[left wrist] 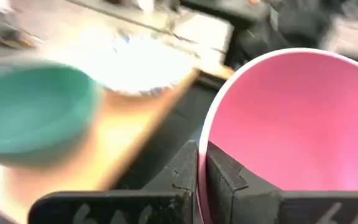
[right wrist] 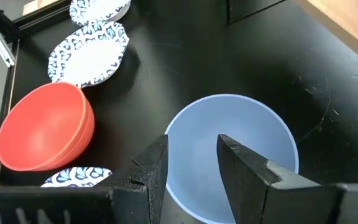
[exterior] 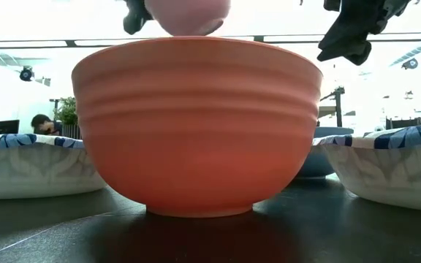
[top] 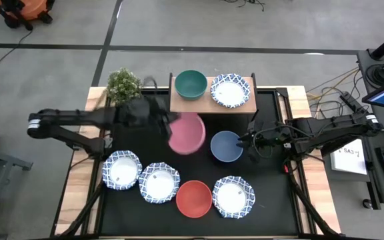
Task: Place and stack bowls onto a shelf
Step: Stack the pink plastic bowl on the green plastic bowl on the shelf
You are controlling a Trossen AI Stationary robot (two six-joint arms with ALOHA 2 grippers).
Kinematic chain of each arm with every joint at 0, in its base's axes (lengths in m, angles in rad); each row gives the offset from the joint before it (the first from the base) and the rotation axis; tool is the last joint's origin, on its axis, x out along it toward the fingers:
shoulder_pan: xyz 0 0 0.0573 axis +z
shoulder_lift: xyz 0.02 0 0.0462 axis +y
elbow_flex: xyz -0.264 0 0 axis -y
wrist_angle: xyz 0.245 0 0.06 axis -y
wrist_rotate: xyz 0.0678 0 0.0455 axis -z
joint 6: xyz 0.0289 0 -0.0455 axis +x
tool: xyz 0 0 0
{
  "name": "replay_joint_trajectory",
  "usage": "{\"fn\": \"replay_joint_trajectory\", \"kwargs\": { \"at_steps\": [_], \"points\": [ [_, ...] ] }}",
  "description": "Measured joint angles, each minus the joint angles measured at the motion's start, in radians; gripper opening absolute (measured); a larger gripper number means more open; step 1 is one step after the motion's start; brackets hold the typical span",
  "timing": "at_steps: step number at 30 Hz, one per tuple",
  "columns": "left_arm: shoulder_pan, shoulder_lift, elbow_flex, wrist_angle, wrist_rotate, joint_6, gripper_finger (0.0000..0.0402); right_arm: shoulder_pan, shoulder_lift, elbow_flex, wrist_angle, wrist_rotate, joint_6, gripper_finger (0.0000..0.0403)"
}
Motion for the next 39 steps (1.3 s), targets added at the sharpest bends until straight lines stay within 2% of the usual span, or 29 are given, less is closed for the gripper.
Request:
{"fn": "replay_joint_trajectory", "kwargs": {
  "at_steps": [6,12,16,24,39],
  "points": [
    [0.22,0.068,0.258,-0.273,0.014,0.12,0.0,0.0,0.0,0.0,0.004,0.001,0.0,0.0127],
    [0.419,0.221,0.467,-0.375,0.164,0.218,0.0,0.0,0.0,0.0,0.004,0.001,0.0,0.0127],
    [0.507,0.323,0.559,-0.426,0.199,0.255,0.0,0.0,0.0,0.0,0.004,0.001,-0.002,0.0127],
    [0.58,0.447,0.593,-0.397,0.202,0.277,0.0,0.0,0.0,0.0,0.003,0.001,-0.003,0.0127],
    [0.599,0.505,0.592,-0.331,0.202,0.272,0.0,0.0,0.0,-0.001,0.004,0.027,-0.003,0.0127]
  ]
}}
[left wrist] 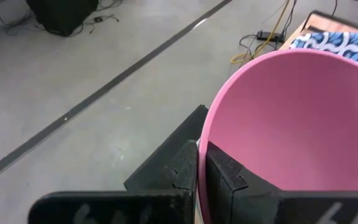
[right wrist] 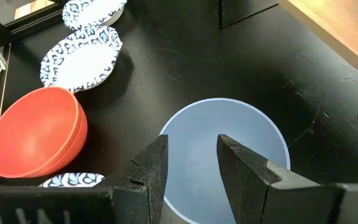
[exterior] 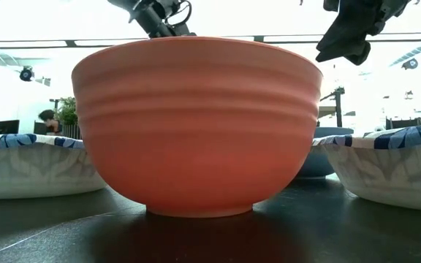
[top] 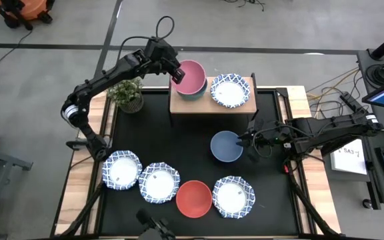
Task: Place and stack bowls onto a shelf
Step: Stack the pink plastic bowl on the green plastic bowl on the shelf
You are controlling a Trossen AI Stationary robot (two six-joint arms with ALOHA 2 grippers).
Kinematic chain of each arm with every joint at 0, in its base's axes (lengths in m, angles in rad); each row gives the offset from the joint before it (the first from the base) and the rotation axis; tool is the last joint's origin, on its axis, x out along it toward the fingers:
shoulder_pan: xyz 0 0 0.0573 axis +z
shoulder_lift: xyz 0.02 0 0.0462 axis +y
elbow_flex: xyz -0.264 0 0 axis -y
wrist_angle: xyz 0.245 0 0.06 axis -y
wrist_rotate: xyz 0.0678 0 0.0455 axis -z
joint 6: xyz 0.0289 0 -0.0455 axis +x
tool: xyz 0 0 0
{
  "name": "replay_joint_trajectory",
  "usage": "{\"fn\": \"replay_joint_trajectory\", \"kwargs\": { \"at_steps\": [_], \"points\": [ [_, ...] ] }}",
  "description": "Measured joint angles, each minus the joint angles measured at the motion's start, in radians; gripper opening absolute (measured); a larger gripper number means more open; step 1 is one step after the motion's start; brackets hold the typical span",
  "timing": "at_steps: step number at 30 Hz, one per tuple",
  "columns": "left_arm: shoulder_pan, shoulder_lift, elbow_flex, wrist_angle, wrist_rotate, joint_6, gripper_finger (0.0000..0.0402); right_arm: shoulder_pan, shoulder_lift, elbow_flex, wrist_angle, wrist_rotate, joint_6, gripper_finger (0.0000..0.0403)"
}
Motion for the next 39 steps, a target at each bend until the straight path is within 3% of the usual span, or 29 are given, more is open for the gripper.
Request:
{"fn": "replay_joint_trajectory", "kwargs": {
  "at_steps": [19,27,39],
  "points": [
    [0.0,0.004,0.008,0.023,0.0,0.013,0.0085,0.0,0.0,-0.001,0.0,0.0,0.001,0.0127],
    [-0.001,-0.011,0.041,0.132,-0.001,0.212,0.0086,0.0,0.0,-0.005,0.003,0.048,0.003,0.0127],
    [0.022,-0.004,-0.107,0.277,-0.019,0.181,0.0078,0.0,0.0,-0.08,0.116,0.076,0.003,0.0127]
  ]
}}
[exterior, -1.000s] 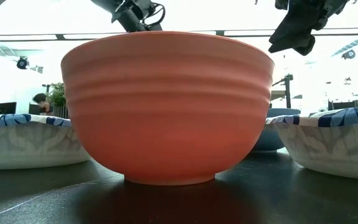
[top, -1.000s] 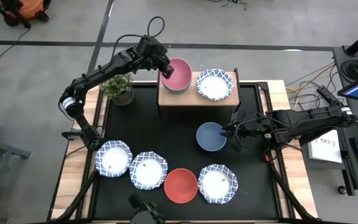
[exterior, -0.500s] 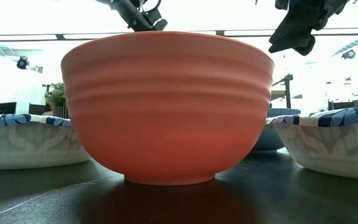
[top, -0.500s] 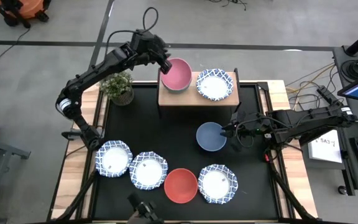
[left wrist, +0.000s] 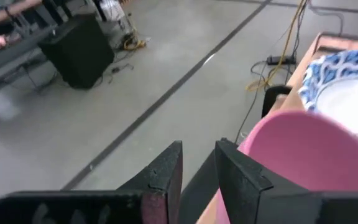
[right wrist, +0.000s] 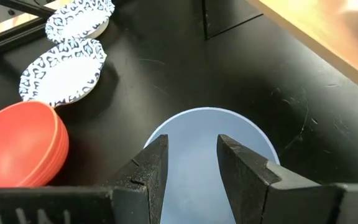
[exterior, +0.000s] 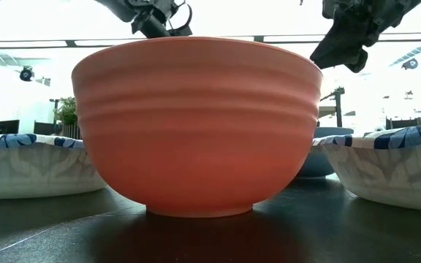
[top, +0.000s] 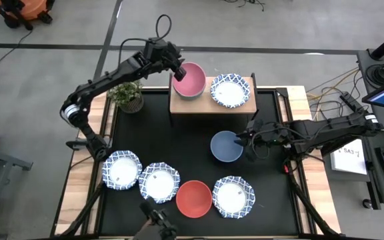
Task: Place and stack bowls onto a shelf
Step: Stack the pink plastic bowl on the green plastic bowl on the shelf
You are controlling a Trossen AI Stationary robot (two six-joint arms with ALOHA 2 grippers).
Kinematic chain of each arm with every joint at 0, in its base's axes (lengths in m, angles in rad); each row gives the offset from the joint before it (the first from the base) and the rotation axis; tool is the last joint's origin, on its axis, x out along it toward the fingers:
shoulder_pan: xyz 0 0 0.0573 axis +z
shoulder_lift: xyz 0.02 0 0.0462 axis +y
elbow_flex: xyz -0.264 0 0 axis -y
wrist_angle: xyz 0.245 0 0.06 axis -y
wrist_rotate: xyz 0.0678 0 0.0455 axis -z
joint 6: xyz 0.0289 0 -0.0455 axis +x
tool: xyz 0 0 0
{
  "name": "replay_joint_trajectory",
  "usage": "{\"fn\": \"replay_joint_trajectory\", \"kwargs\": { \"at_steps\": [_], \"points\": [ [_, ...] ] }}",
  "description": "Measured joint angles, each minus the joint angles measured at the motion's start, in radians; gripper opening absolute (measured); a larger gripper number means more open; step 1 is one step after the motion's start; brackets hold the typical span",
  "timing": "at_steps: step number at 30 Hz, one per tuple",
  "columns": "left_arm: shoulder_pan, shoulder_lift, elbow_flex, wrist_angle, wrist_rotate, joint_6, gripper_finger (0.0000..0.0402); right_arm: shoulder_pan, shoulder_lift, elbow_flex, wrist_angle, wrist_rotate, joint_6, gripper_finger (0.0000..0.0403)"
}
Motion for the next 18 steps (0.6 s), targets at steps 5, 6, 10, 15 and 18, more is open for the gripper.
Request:
{"fn": "replay_joint_trajectory", "kwargs": {
  "at_steps": [5,6,10,15,18],
  "points": [
    [0.003,0.004,-0.014,0.0,-0.021,-0.019,0.0078,0.0,0.0,-0.024,0.038,0.0,0.008,0.0127],
    [0.003,0.004,-0.017,0.0,-0.026,-0.023,0.0078,0.0,0.0,-0.026,0.045,0.0,0.008,0.0127],
    [0.004,0.004,-0.026,-0.004,-0.029,-0.041,0.0078,0.0,0.0,-0.03,0.056,0.0,0.007,0.0127],
    [0.003,0.004,-0.048,-0.004,-0.068,-0.046,0.0078,0.0,0.0,-0.03,0.056,0.0,0.007,0.0127],
    [0.004,0.004,-0.062,-0.006,-0.071,-0.05,0.0078,0.0,0.0,-0.03,0.056,0.0,0.006,0.0127]
  ]
}}
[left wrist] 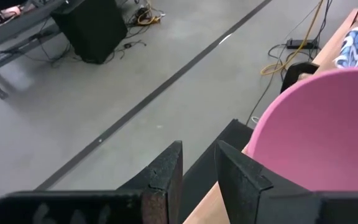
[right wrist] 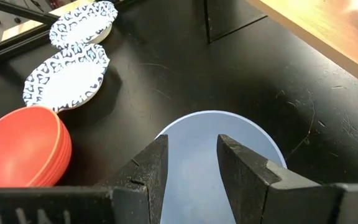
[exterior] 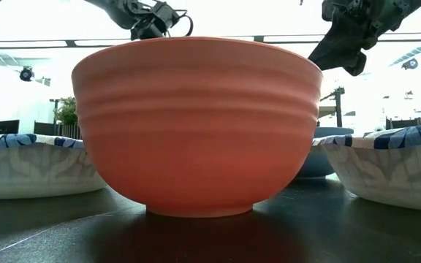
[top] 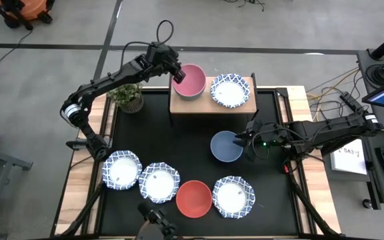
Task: Place and stack bowls onto a shelf
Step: Stack the pink plastic bowl on the green plastic bowl on the shelf, then stack the right white and blue paper plate on the white and blue paper plate on the shelf
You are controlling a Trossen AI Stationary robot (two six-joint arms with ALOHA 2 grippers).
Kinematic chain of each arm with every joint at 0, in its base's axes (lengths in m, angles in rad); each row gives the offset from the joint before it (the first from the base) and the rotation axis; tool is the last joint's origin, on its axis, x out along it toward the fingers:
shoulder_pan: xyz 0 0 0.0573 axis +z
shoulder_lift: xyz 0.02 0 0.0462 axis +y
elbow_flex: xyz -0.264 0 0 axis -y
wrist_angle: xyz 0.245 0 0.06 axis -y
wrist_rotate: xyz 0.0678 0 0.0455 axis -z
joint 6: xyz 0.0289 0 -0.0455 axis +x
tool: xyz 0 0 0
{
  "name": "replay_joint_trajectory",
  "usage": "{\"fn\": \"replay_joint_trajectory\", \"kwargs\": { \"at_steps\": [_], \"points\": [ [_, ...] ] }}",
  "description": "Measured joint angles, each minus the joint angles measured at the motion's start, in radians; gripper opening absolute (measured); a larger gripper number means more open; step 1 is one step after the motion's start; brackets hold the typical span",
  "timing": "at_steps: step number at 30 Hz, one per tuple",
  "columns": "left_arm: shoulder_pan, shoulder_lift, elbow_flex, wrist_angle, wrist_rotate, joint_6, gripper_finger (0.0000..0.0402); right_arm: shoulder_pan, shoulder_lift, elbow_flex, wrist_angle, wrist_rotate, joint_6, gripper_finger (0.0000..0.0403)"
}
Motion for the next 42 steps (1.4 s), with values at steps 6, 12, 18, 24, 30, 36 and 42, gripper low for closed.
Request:
{"fn": "replay_joint_trajectory", "kwargs": {
  "at_steps": [6,12,18,24,30,36,42],
  "points": [
    [-0.002,0.0,0.0,0.011,0.003,-0.024,0.0078,0.0,0.0,0.0,0.0,0.0,-0.002,0.0127],
    [-0.037,-0.001,0.002,0.11,0.065,-0.029,0.0078,0.0,0.0,0.0,0.0,0.0,-0.012,0.0127],
    [-0.102,-0.051,0.002,0.104,0.098,-0.027,0.0078,0.008,0.0,-0.003,0.004,0.001,-0.027,0.0127],
    [-0.227,-0.139,-0.003,-0.011,0.117,-0.022,0.0078,0.037,0.0,-0.023,0.036,0.0,-0.061,0.0127],
    [-0.395,-0.247,-0.102,-0.038,0.117,-0.019,0.0078,0.092,0.014,-0.04,0.113,0.001,-0.063,0.0127],
    [-0.576,-0.415,-0.363,0.162,0.115,-0.081,0.0078,0.122,0.098,-0.035,0.17,0.0,-0.063,0.0127],
    [-0.747,-0.547,-0.606,0.359,0.109,-0.142,0.0078,0.122,0.211,0.023,0.153,-0.02,-0.073,0.0127]
  ]
}}
